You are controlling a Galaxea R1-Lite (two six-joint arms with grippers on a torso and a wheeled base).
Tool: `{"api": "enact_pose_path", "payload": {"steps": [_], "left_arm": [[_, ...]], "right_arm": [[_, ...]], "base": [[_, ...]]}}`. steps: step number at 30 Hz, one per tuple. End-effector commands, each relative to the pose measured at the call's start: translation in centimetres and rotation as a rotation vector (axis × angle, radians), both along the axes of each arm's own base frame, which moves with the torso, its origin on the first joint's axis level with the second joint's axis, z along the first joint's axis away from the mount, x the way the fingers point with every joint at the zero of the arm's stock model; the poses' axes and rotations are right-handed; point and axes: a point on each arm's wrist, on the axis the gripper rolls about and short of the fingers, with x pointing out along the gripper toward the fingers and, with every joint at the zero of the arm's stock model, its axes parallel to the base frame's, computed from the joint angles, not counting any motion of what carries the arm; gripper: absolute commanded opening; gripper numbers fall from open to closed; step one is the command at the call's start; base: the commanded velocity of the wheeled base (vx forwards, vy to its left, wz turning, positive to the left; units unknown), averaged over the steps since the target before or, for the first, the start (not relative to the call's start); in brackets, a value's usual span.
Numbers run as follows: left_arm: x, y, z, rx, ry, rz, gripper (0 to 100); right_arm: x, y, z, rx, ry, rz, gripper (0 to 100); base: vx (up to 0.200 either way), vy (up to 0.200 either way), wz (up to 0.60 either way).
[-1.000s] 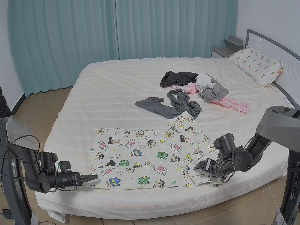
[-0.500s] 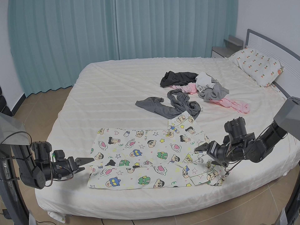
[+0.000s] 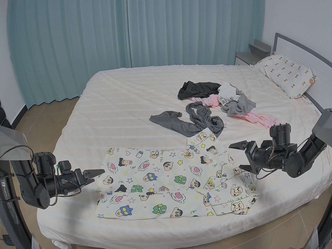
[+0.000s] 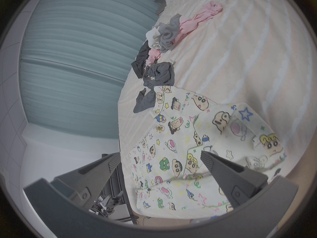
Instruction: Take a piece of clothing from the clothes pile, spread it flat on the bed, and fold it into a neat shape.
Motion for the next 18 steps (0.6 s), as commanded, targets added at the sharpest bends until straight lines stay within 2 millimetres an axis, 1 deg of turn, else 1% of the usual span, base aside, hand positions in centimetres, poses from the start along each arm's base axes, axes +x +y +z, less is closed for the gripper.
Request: {"api": "enact_pose_path", "payload": {"steps": [1,8,15,18], "left_arm": [[0.1,0.0,-0.3,0.0,0.002,0.001,100],[0.3,0.0,-0.9,0.007,-0.004,0.005,100],[0.8,0.0,-2.0,0.019,-0.017,0.015,100],[1.8,-0.6,-2.9,0.065,-0.041,0.06,100]], "right_arm": [[0.1,-0.1,-1.0,-0.007,0.027,-0.004,100],[0.2,0.0,-1.4,-0.012,0.036,0.0,100],[0.0,0.5,-1.6,-0.016,0.042,0.015,100],[0.1,0.5,-1.7,-0.018,0.043,0.014,100]], "base": [[0.2,0.0,0.0],[0.2,0.0,0.0],[0.0,0.0,0.0],[0.0,0.0,0.0]]}}
